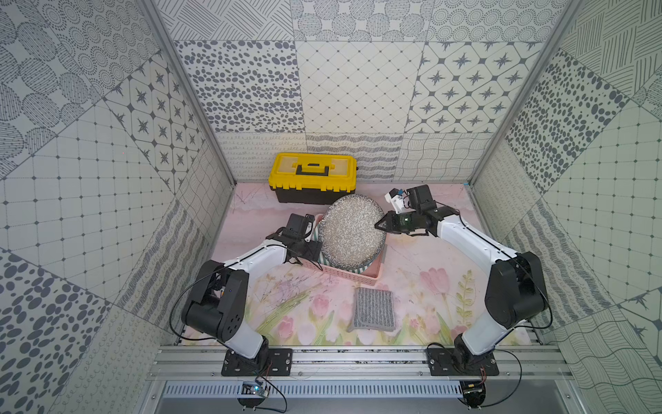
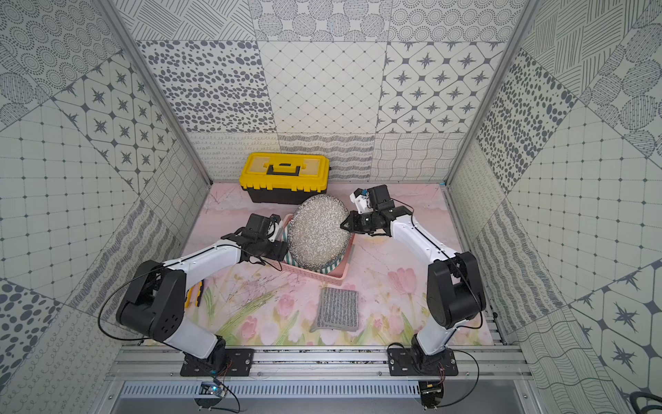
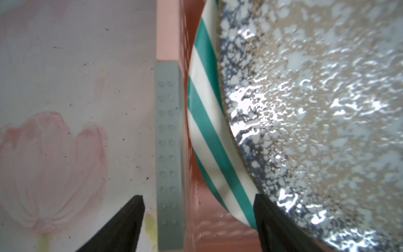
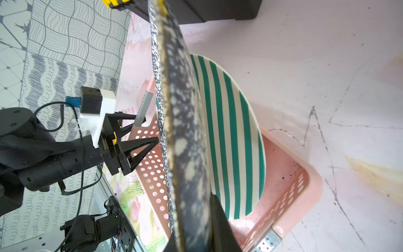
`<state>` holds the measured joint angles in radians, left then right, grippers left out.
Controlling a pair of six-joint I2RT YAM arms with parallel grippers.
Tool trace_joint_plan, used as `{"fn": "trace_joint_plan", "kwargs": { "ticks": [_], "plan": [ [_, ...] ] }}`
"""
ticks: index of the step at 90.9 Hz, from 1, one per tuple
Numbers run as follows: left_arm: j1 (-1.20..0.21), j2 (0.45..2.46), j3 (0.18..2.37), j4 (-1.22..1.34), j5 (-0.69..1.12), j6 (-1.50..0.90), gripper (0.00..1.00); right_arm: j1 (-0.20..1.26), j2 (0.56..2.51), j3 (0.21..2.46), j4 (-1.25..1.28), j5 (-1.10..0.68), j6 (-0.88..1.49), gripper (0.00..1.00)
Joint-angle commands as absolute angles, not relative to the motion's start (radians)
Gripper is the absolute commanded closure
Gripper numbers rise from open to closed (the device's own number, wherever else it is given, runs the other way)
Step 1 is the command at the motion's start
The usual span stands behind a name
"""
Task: Wipe the wet plate dry
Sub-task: Pick up the plate from the bin.
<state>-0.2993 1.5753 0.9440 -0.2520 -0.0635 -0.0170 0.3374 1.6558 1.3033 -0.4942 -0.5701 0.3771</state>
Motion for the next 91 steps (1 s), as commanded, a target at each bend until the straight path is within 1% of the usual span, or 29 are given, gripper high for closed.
{"fn": "trace_joint_plan", "kwargs": {
  "ticks": [1, 6, 23, 33, 45, 57, 67, 80, 91],
  "plan": [
    [-0.303, 1.511, 0.964, -0.303, -0.003, 0.024, 0.05, 0.313, 1.548, 1.377, -0.316, -0.705, 0.43, 1.0],
    [-0.292, 1.487, 0.966, -0.318, 0.018, 0.031, 0.01, 0.302, 1.531, 1.375, -0.315, -0.716, 0.432, 1.0],
    [-0.221, 1.398, 1.01, -0.388, 0.127, 0.011, 0.0, 0.286, 1.456, 1.369, -0.317, -0.753, 0.463, 1.0],
    [-0.161, 1.332, 1.038, -0.428, 0.268, -0.034, 0.0, 0.285, 1.405, 1.342, -0.316, -0.774, 0.471, 1.0],
    [-0.13, 1.286, 1.05, -0.482, 0.475, -0.059, 0.0, 0.285, 1.367, 1.298, -0.296, -0.825, 0.496, 1.0],
    [-0.124, 1.29, 1.047, -0.496, 0.667, -0.119, 0.0, 0.285, 1.333, 1.238, -0.217, -0.891, 0.543, 1.0],
    [-0.122, 1.318, 1.049, -0.483, 0.78, -0.156, 0.0, 0.285, 1.324, 1.201, -0.146, -0.939, 0.586, 1.0],
    [-0.121, 1.345, 1.053, -0.466, 0.907, -0.17, 0.01, 0.287, 1.327, 1.174, -0.088, -0.977, 0.614, 1.0],
    [-0.121, 1.356, 1.046, -0.454, 0.985, -0.185, 0.05, 0.291, 1.337, 1.155, -0.049, -1.004, 0.626, 1.0]
  ]
}}
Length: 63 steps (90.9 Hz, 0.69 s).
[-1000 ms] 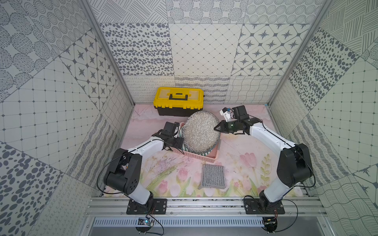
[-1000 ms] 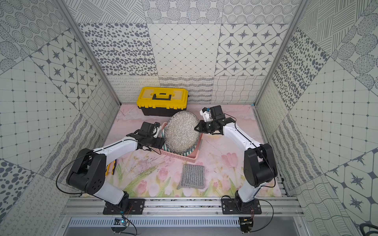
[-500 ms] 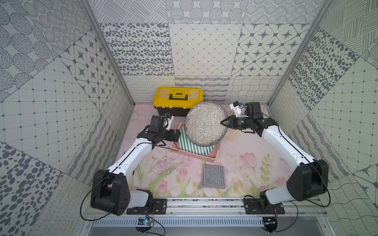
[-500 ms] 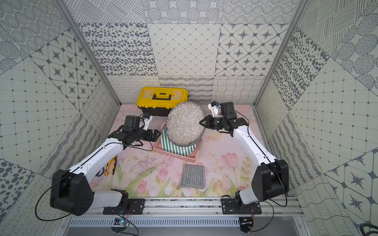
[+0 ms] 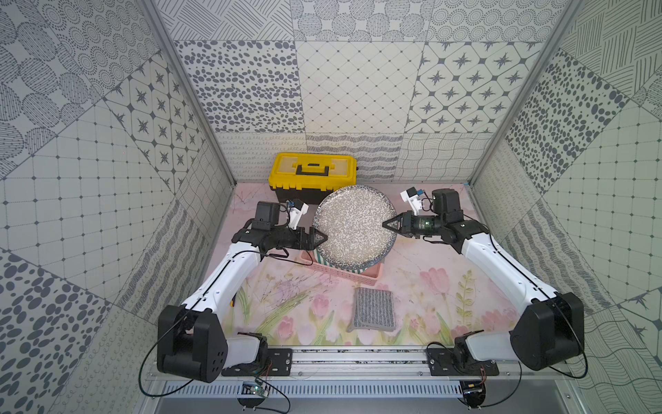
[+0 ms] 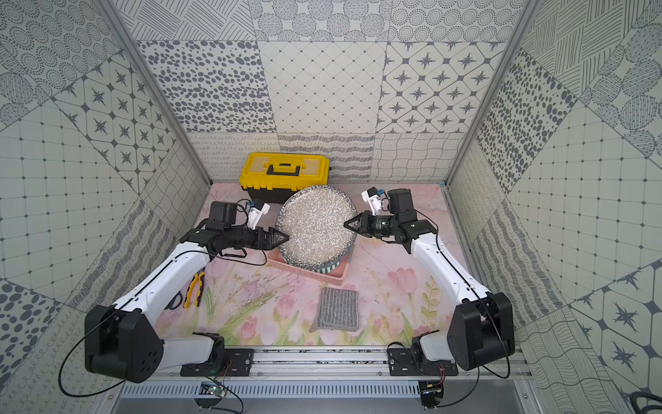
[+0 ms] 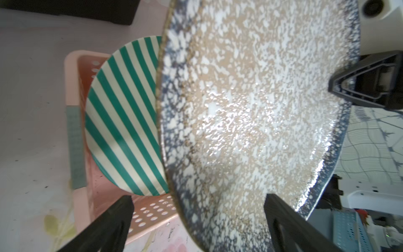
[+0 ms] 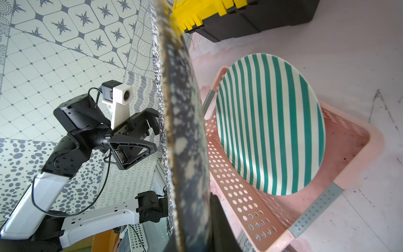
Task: Wipe the wet plate dry
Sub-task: Pick up the plate from the bin.
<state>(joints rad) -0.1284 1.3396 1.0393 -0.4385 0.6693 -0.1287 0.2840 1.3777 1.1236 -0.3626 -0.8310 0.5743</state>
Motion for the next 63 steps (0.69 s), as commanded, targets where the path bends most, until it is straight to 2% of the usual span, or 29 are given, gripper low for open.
{"fn": "trace_joint_plan", "kwargs": {
  "ticks": [1, 29, 50, 63],
  "plan": [
    [-0.121, 1.355, 1.044, -0.454, 0.991, -0.187, 0.05, 0.291, 1.338, 1.152, -0.044, -1.006, 0.626, 1.0],
    [-0.116, 1.365, 1.047, -0.377, 1.131, -0.258, 0.17, 0.293, 1.379, 1.096, 0.043, -1.061, 0.632, 1.0],
    [-0.11, 1.341, 1.024, -0.314, 1.122, -0.318, 0.3, 0.293, 1.393, 1.054, 0.083, -1.075, 0.627, 1.0],
    [-0.11, 1.33, 1.012, -0.291, 1.121, -0.343, 0.52, 0.294, 1.413, 1.039, 0.108, -1.083, 0.635, 1.0]
  ]
}}
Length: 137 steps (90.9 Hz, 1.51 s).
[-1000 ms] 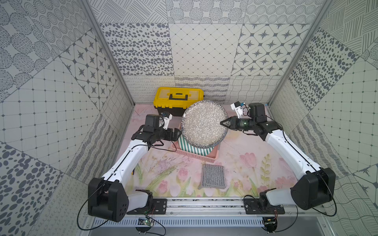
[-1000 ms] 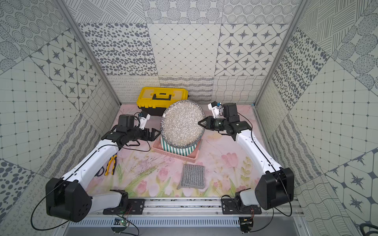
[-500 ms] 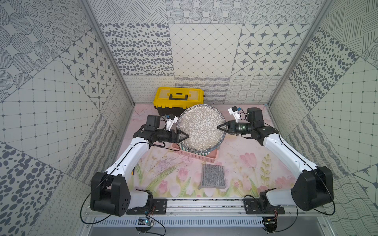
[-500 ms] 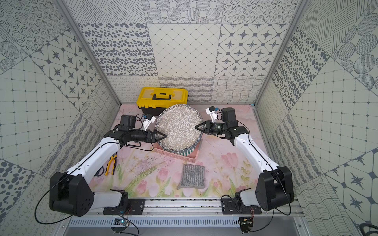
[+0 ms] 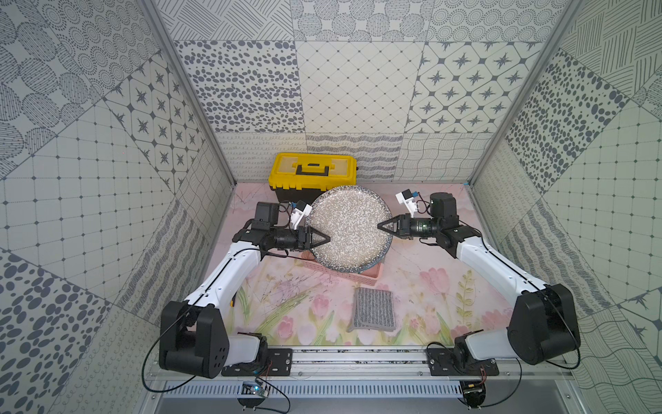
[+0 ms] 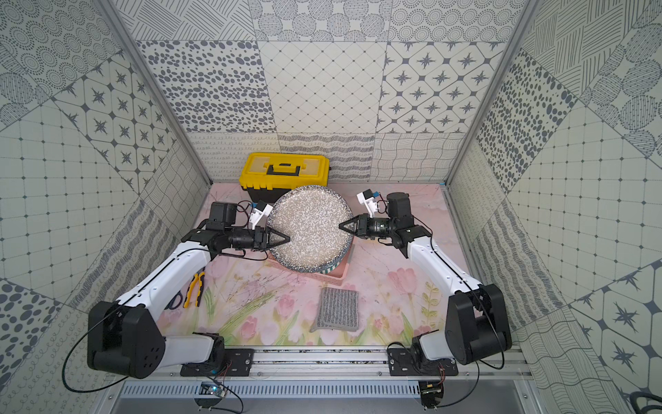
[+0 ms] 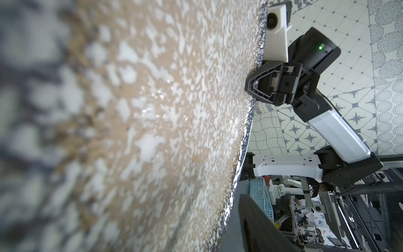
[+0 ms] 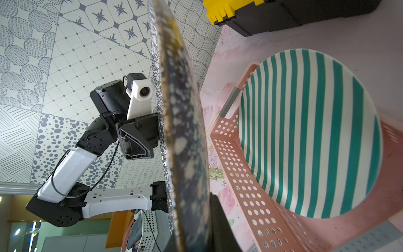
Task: Wipe the wet plate dry
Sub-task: Pick up the plate from the bin.
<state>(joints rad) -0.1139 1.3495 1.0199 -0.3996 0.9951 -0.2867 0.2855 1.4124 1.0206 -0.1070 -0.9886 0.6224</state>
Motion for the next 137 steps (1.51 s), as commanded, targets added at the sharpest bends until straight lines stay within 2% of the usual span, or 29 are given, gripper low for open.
{"fn": "trace_joint_plan", "kwargs": {
  "ticks": [1, 16, 35, 42, 50, 57, 68, 76, 82, 100, 122, 137],
  "plan": [
    [-0.109, 1.33, 1.012, -0.29, 1.121, -0.346, 0.54, 0.294, 1.415, 1.039, 0.108, -1.084, 0.634, 1.0],
    [-0.109, 1.322, 0.997, -0.251, 1.125, -0.383, 0.65, 0.295, 1.45, 1.027, 0.106, -1.084, 0.616, 1.0],
    [-0.106, 1.311, 0.992, -0.237, 1.111, -0.393, 0.93, 0.295, 1.485, 1.028, 0.05, -1.038, 0.578, 1.0],
    [-0.103, 1.302, 0.991, -0.236, 1.101, -0.392, 1.0, 0.295, 1.496, 1.029, 0.024, -1.017, 0.56, 1.0],
    [-0.098, 1.302, 0.993, -0.238, 1.095, -0.393, 1.0, 0.293, 1.504, 1.029, 0.0, -0.982, 0.552, 1.0],
    [-0.092, 1.303, 0.999, -0.244, 1.089, -0.389, 1.0, 0.293, 1.503, 1.035, -0.031, -0.948, 0.542, 0.81],
    [-0.081, 1.304, 1.021, -0.284, 1.051, -0.332, 1.0, 0.287, 1.478, 1.045, -0.109, -0.849, 0.519, 0.45],
    [-0.072, 1.298, 1.031, -0.307, 1.029, -0.307, 1.0, 0.284, 1.443, 1.057, -0.217, -0.724, 0.482, 0.29],
    [-0.067, 1.291, 1.029, -0.301, 1.027, -0.31, 1.0, 0.284, 1.415, 1.053, -0.292, -0.648, 0.46, 0.24],
    [-0.047, 1.262, 1.017, -0.279, 1.025, -0.313, 1.0, 0.373, 1.326, 0.973, -0.44, -0.425, 0.44, 0.23],
    [-0.039, 1.247, 0.999, -0.283, 1.001, -0.285, 1.0, 0.742, 1.223, 0.813, -0.503, -0.114, 0.506, 0.29],
    [-0.039, 1.256, 1.0, -0.28, 0.995, -0.284, 1.0, 0.986, 1.222, 0.755, -0.515, 0.117, 0.535, 0.35]
  ]
}}
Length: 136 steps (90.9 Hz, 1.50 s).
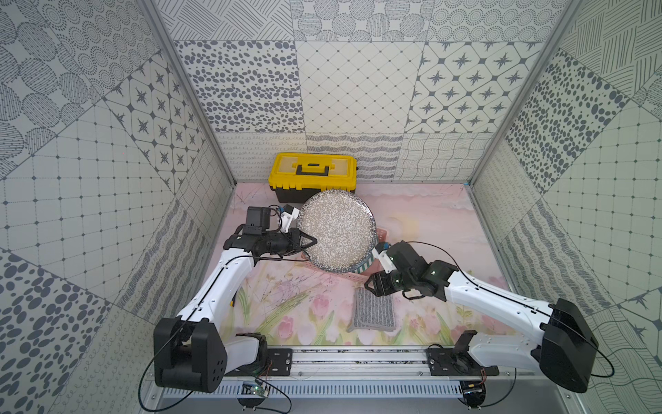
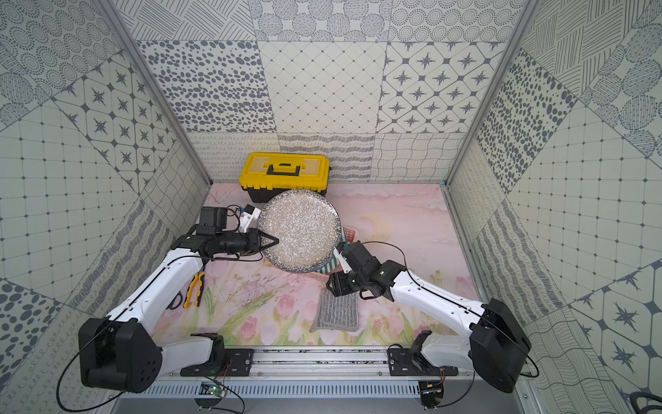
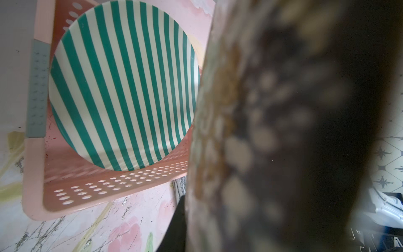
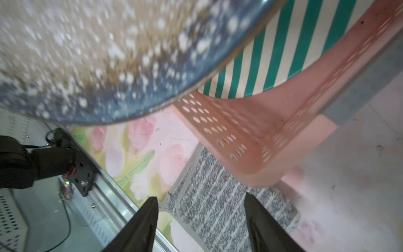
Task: Wipe the wet plate dry
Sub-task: Pick up the plate from the bin, then pick up the towel at the center of the board, then wipe the plate with towel.
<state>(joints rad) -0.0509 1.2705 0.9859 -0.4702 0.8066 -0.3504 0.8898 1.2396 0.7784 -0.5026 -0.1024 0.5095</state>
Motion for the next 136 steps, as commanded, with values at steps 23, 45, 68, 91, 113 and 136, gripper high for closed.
{"fn": "trace_joint_plan", "kwargs": {
  "ticks": [23, 45, 68, 91, 113, 136],
  "plan": [
    [-0.04, 1.255, 0.996, -0.284, 0.977, -0.272, 1.0, 1.066, 1.365, 0.718, -0.486, 0.173, 0.556, 0.4],
    [-0.04, 1.25, 0.992, -0.287, 0.956, -0.264, 1.0, 1.069, 1.457, 0.677, -0.386, 0.145, 0.565, 0.42],
    [-0.04, 1.257, 0.992, -0.282, 0.952, -0.266, 1.0, 1.079, 1.488, 0.674, -0.38, 0.18, 0.59, 0.8],
    [-0.039, 1.254, 0.987, -0.278, 0.954, -0.268, 1.0, 1.083, 1.254, 0.65, -0.403, 0.143, 0.536, 1.0],
    [-0.04, 1.256, 0.986, -0.288, 0.972, -0.239, 1.0, 1.08, 0.95, 0.724, -0.417, -0.142, 0.374, 1.0],
    [-0.04, 1.248, 0.976, -0.286, 1.066, -0.202, 1.0, 1.0, 0.985, 0.946, -0.416, -0.04, 0.319, 1.0]
  ]
}}
